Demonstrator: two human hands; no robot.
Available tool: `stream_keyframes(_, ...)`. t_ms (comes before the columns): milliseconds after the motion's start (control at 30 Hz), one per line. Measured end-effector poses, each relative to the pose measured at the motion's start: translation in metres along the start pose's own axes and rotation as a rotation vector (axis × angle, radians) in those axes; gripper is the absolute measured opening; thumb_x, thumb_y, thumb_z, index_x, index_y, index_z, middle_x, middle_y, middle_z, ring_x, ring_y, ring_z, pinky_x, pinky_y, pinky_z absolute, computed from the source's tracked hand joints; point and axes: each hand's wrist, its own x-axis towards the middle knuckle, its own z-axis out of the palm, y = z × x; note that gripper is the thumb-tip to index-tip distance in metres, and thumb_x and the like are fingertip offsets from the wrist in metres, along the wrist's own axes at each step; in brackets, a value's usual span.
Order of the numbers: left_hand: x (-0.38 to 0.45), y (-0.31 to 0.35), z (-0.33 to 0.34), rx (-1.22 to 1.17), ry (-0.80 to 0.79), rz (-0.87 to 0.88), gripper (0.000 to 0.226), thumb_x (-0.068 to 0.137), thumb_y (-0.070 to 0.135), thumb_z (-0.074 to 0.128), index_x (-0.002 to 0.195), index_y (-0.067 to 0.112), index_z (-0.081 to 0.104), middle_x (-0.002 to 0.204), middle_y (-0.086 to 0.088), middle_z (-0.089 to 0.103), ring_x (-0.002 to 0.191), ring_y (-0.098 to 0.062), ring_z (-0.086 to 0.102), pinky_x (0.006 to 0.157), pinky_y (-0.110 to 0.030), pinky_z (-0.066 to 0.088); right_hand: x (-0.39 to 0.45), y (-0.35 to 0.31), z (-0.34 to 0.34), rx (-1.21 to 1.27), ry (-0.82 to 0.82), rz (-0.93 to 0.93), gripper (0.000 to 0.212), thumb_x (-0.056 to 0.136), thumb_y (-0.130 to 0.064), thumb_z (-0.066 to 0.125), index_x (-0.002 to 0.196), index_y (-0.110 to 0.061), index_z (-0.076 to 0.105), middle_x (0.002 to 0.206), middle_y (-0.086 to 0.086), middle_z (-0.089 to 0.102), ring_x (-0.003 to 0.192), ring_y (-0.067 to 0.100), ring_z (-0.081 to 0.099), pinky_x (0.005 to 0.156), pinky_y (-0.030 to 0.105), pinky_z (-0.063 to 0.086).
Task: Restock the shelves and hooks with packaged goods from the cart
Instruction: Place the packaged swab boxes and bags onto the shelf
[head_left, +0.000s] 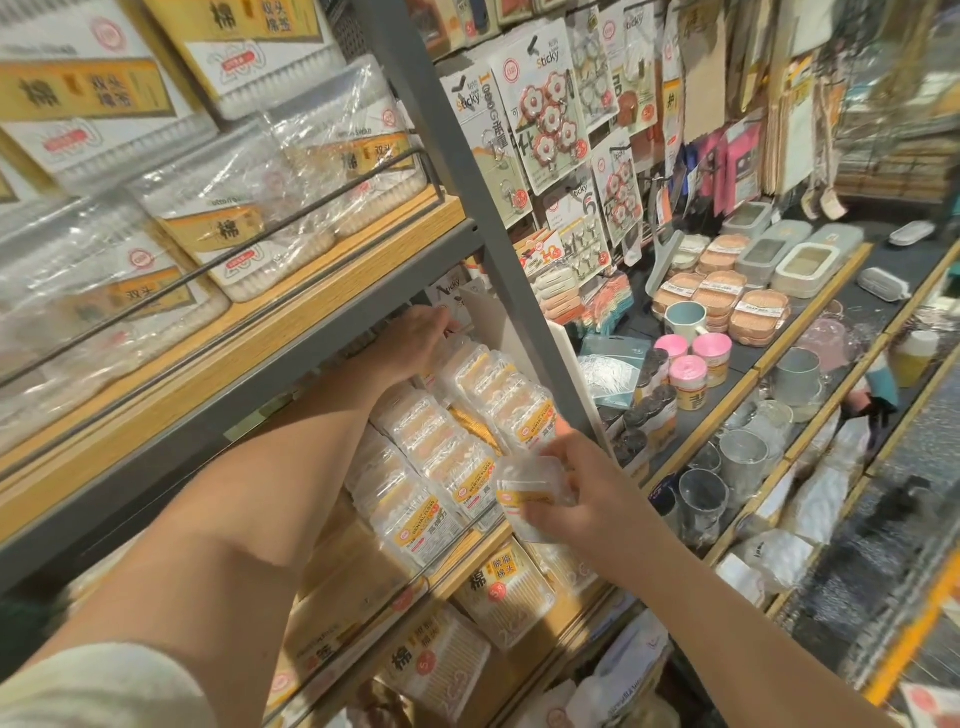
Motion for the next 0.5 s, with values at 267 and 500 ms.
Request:
stream_keyframes(267,-0.007,0.003,0.003,0.197,-0.12,0.176,0.091,0.086,0.077,-0.001,0.117,0.028,0.069,0.139,-0.007,0.057,0.133,-0.024,0.046,0.116,-0.052,0.022,0.0,-0.005,0.003,0.077,-0.217,0.028,0.04,0.065,-0.046,0.064,0.1,-0.032,0.05,0.084,-0.008,0.057,0.069,0.001,0.056,0.063,0.022,0.046)
stream_keyframes(500,-0.009,-0.008,-0.009,0.199,-0.145,0.062,0.099,0.071,0.093,0.0,0.117,0.037,0.066,0.145,-0.004,0.051,0.137,-0.026,0.043,0.117,-0.054,0.022,0.009,-0.004,0.009,0.129,-0.316,0.036,0.028,0.066,-0.044,0.068,0.086,-0.035,0.05,0.101,-0.006,0.054,0.061,0.004,0.054,0.062,0.032,0.044)
